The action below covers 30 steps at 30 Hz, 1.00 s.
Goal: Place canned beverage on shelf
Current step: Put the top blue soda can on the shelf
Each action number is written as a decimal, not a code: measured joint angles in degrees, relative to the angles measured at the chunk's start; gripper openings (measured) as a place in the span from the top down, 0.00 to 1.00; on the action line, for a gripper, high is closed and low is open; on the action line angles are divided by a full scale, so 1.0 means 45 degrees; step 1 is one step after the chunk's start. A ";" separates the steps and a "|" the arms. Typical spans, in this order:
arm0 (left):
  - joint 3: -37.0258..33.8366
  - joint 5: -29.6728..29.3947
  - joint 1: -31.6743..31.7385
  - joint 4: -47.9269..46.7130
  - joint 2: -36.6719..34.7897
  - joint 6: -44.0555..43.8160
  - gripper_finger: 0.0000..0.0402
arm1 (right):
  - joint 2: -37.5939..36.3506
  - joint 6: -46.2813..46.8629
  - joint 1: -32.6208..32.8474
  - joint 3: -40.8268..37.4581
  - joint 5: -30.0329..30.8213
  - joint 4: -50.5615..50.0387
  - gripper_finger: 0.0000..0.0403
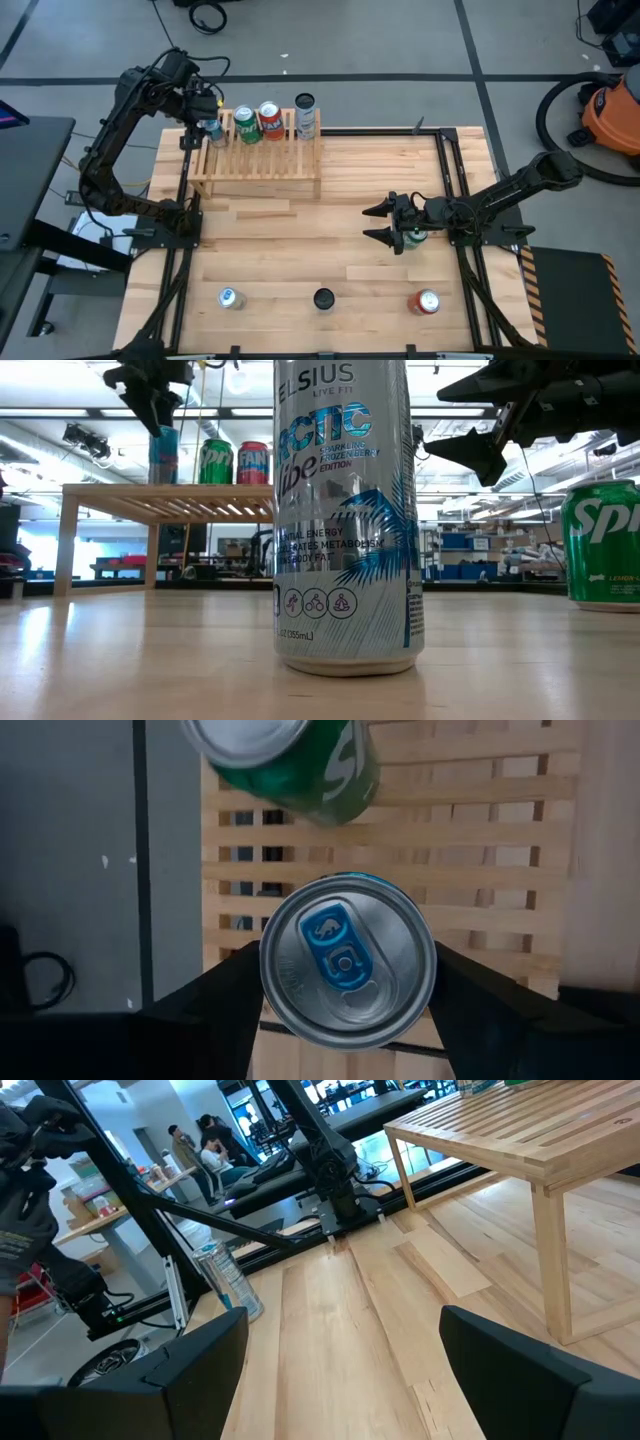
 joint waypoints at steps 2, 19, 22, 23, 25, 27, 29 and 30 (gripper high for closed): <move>0.0000 0.0008 0.0134 0.0026 0.0000 -0.0024 0.37 | 0.0000 0.0000 0.0000 0.0000 -0.0002 0.0000 0.16; -0.0029 0.0197 0.0417 0.0834 0.0024 -0.0998 0.37 | 0.0000 0.0000 0.0000 0.0000 -0.0005 0.0000 0.16; -0.0029 0.0607 0.0426 0.0830 0.0029 -0.1098 0.37 | 0.0000 0.0000 0.0000 0.0000 -0.0005 0.0000 0.16; -0.0029 0.0747 0.0426 0.0814 0.0029 -0.1154 0.37 | 0.0000 0.0000 0.0000 0.0000 -0.0005 0.0000 0.16; -0.0029 0.0871 0.0421 0.0811 0.0029 -0.1265 0.37 | 0.0000 0.0000 0.0002 0.0000 -0.0002 0.0000 0.16; -0.0029 0.0945 0.0513 0.0801 0.0029 -0.1302 0.37 | 0.0000 0.0000 0.0000 0.0000 -0.0004 0.0000 0.16; -0.0029 0.0973 0.0666 0.0805 0.0033 -0.1375 0.37 | 0.0000 0.0000 0.0000 0.0000 -0.0002 0.0000 0.16; -0.0029 0.0949 0.0741 0.0815 0.0039 -0.1469 0.37 | 0.0000 0.0000 0.0005 0.0000 -0.0004 0.0000 0.16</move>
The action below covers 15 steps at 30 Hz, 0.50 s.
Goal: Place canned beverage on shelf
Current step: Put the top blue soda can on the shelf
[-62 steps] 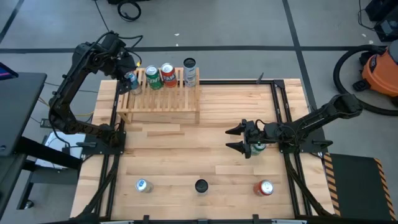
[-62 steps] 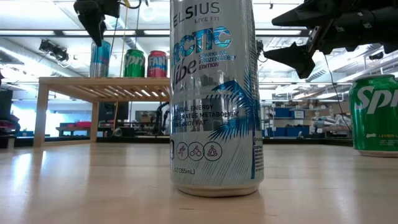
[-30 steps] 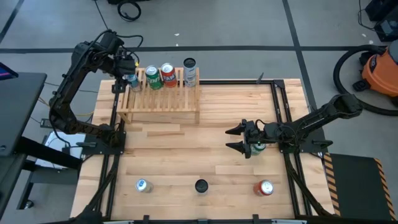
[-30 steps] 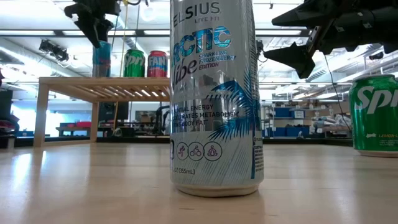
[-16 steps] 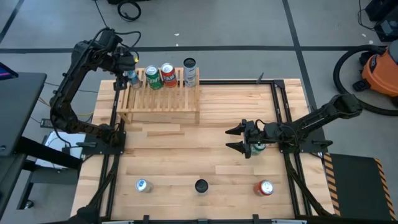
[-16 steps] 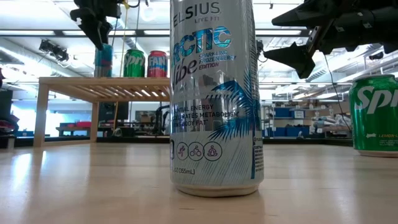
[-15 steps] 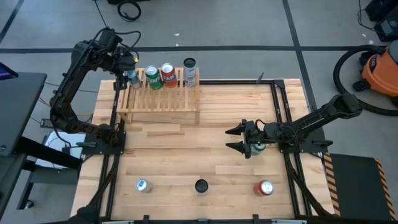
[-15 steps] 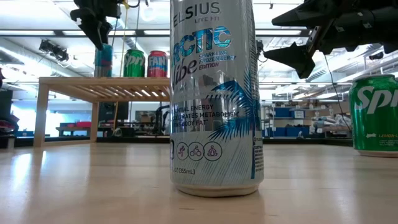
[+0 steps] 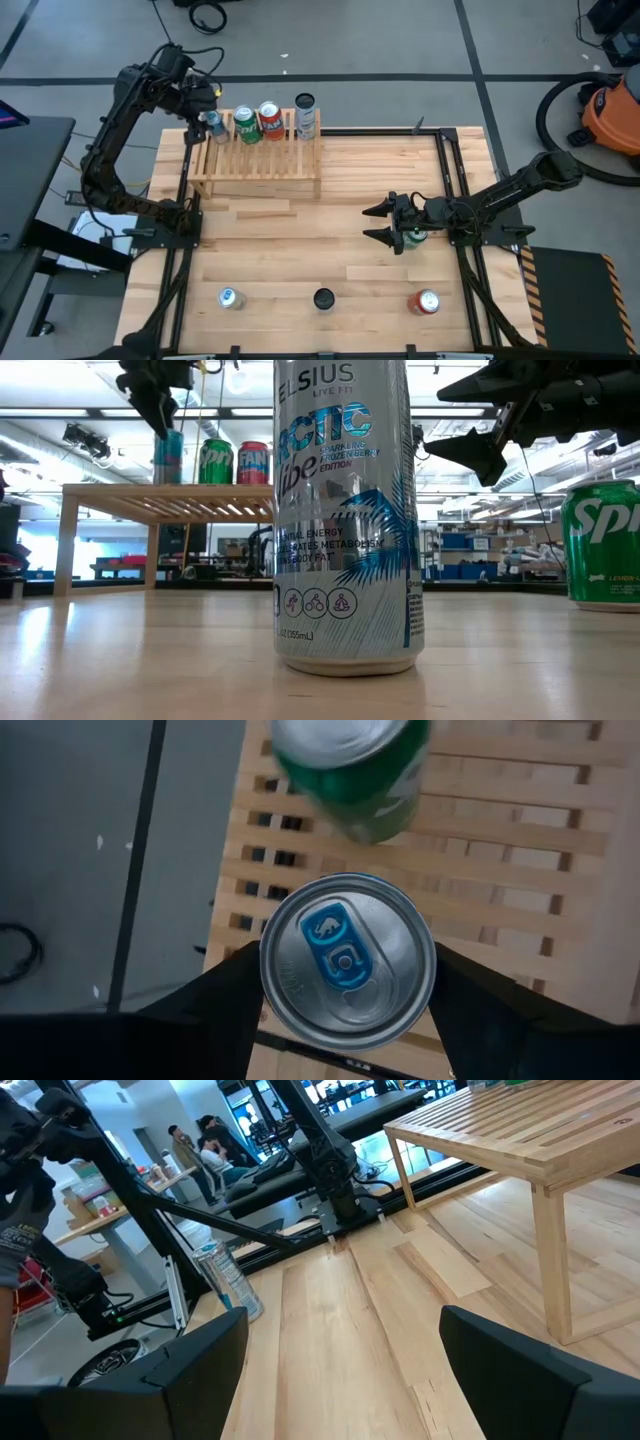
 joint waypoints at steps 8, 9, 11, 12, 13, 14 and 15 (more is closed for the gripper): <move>0.0000 -0.0014 0.0258 0.0001 0.0005 -0.0146 0.31 | 0.0000 0.0002 -0.0003 0.0000 -0.0001 0.0000 0.16; 0.0000 -0.0014 0.0254 0.0001 0.0005 -0.0146 0.31 | 0.0000 0.0000 -0.0005 0.0000 0.0002 0.0000 0.16; 0.0008 0.0010 0.0253 0.0006 -0.0003 -0.0146 0.30 | 0.0000 0.0001 -0.0005 0.0000 -0.0001 0.0000 0.16; 0.0010 0.0010 0.0254 -0.0006 -0.0005 -0.0146 0.30 | 0.0000 0.0000 -0.0005 0.0000 0.0003 0.0000 0.16; 0.0010 0.0010 0.0253 -0.0012 -0.0005 -0.0146 0.30 | 0.0000 0.0000 0.0000 0.0000 -0.0001 0.0000 0.16; 0.0012 0.0010 0.0253 -0.0013 -0.0005 -0.0148 0.30 | 0.0000 0.0000 0.0000 0.0000 -0.0001 0.0000 0.16; 0.0015 0.0010 0.0253 -0.0013 -0.0005 -0.0146 0.30 | 0.0000 0.0000 -0.0001 0.0000 0.0000 0.0000 0.16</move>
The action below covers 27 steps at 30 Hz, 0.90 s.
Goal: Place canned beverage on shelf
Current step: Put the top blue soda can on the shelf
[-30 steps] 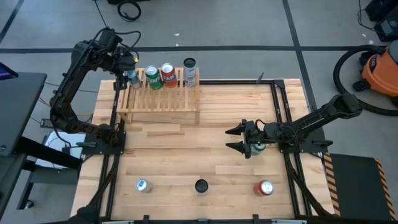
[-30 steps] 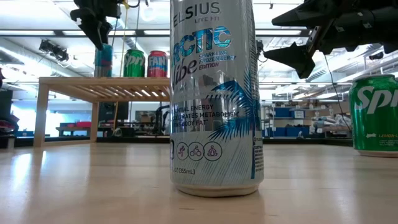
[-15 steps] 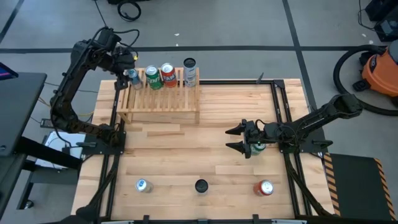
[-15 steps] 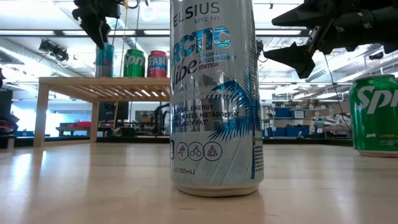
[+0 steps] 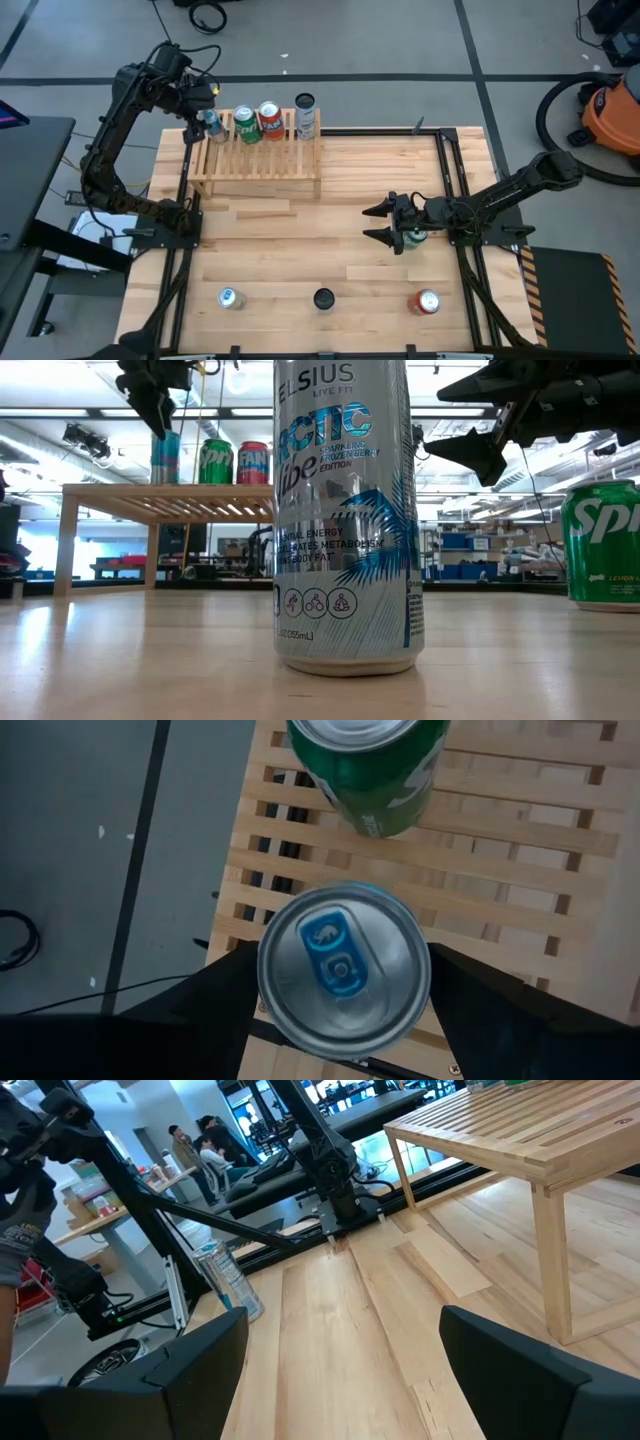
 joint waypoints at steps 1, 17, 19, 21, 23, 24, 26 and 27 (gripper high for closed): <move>0.0000 0.0000 0.0000 0.0000 0.0000 -0.0005 0.30 | 0.0000 0.0002 -0.0002 0.0000 0.0002 0.0000 0.16; 0.0010 -0.0428 0.0000 0.0765 -0.0010 -0.0439 0.30 | 0.0000 0.0000 0.0001 0.0000 0.0000 0.0000 0.16; 0.0010 -0.0454 -0.0005 0.0829 -0.0010 -0.0572 0.30 | 0.0000 0.0000 -0.0003 0.0000 0.0000 0.0001 0.16; 0.0010 -0.0476 0.0000 0.0836 -0.0015 -0.0594 0.30 | 0.0000 0.0003 -0.0004 0.0000 0.0000 0.0000 0.16; 0.0010 -0.0481 0.0000 0.0868 -0.0015 -0.0630 0.30 | 0.0000 0.0000 -0.0003 0.0000 0.0001 0.0000 0.16; 0.0010 -0.0481 0.0000 0.0910 -0.0015 -0.0665 0.30 | 0.0000 0.0002 -0.0003 0.0000 0.0004 0.0000 0.16; 0.0010 -0.0481 0.0000 0.0918 -0.0025 -0.0670 0.30 | -0.0002 0.0000 0.0001 0.0000 0.0002 0.0000 0.16; 0.0010 -0.0481 0.0000 0.0918 -0.0037 -0.0668 0.30 | 0.0000 0.0000 -0.0004 0.0000 0.0004 0.0005 0.16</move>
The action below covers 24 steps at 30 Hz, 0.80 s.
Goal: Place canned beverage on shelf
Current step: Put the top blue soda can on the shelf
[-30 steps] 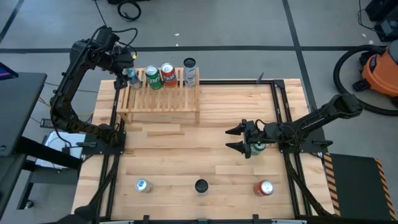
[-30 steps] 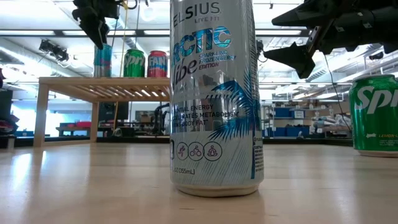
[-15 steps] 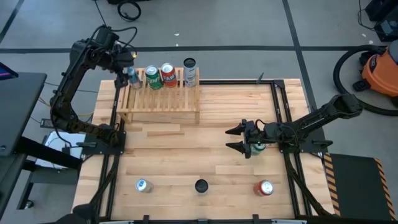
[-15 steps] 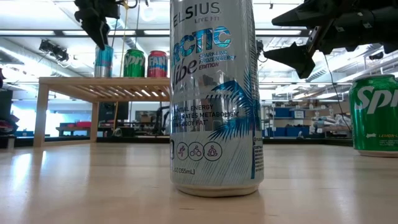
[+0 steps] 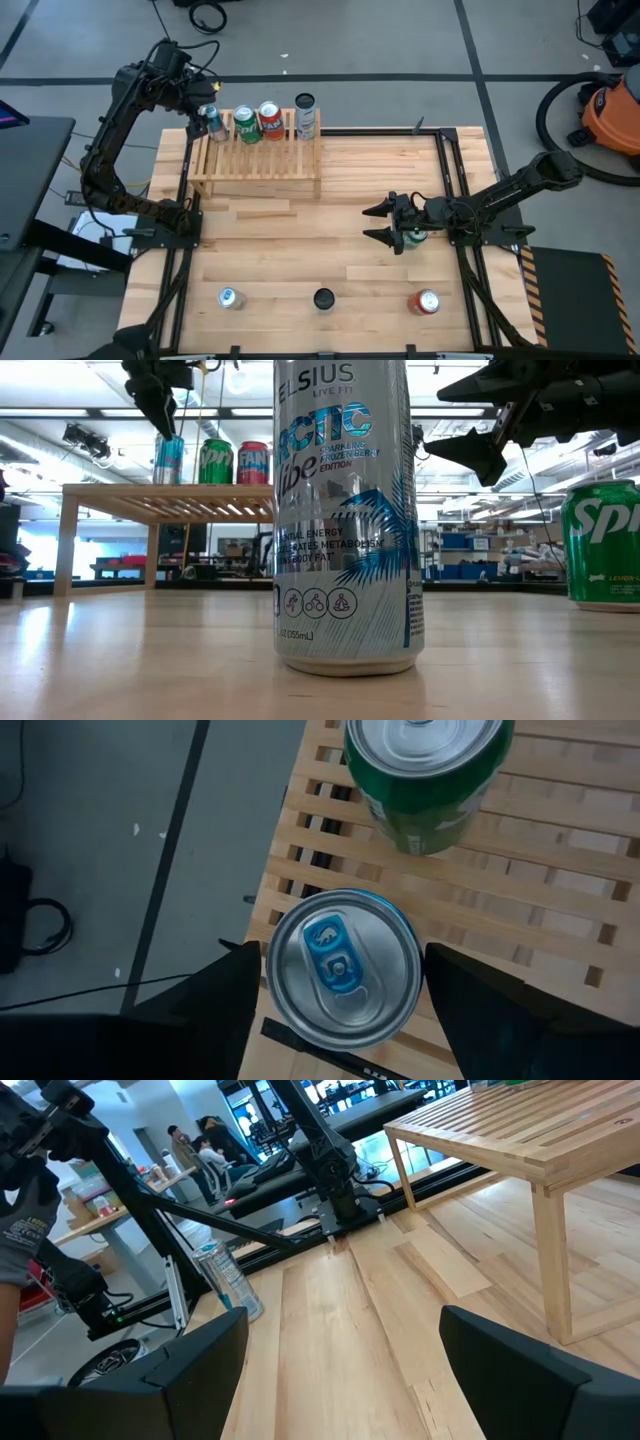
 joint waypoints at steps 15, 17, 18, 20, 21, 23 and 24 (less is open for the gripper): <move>0.0015 -0.0010 -0.0086 0.0345 -0.0459 -0.1248 0.30 | -0.0004 0.0000 0.0004 0.0000 -0.0004 -0.0004 0.16; 0.0015 -0.0024 -0.0185 0.0423 -0.0459 -0.1790 0.30 | 0.0000 0.0000 0.0000 0.0000 -0.0005 0.0000 0.16; 0.0015 -0.0034 -0.0241 0.0446 -0.0467 -0.2139 0.30 | 0.0000 0.0000 0.0005 0.0000 -0.0005 -0.0005 0.16; 0.0015 -0.0019 -0.0328 0.0524 -0.0486 -0.2801 0.30 | 0.0000 0.0000 0.0004 0.0000 -0.0001 -0.0001 0.16; 0.0015 -0.0010 -0.0401 0.0597 -0.0488 -0.3104 0.30 | 0.0000 0.0000 0.0002 0.0000 -0.0003 0.0000 0.16; 0.0015 -0.0013 -0.0521 0.0615 -0.0488 -0.3766 0.30 | 0.0000 0.0000 0.0000 0.0000 -0.0001 -0.0001 0.16; 0.0015 -0.0024 -0.0544 0.0617 -0.0488 -0.4119 0.30 | 0.0000 0.0000 0.0000 0.0000 0.0000 0.0000 0.16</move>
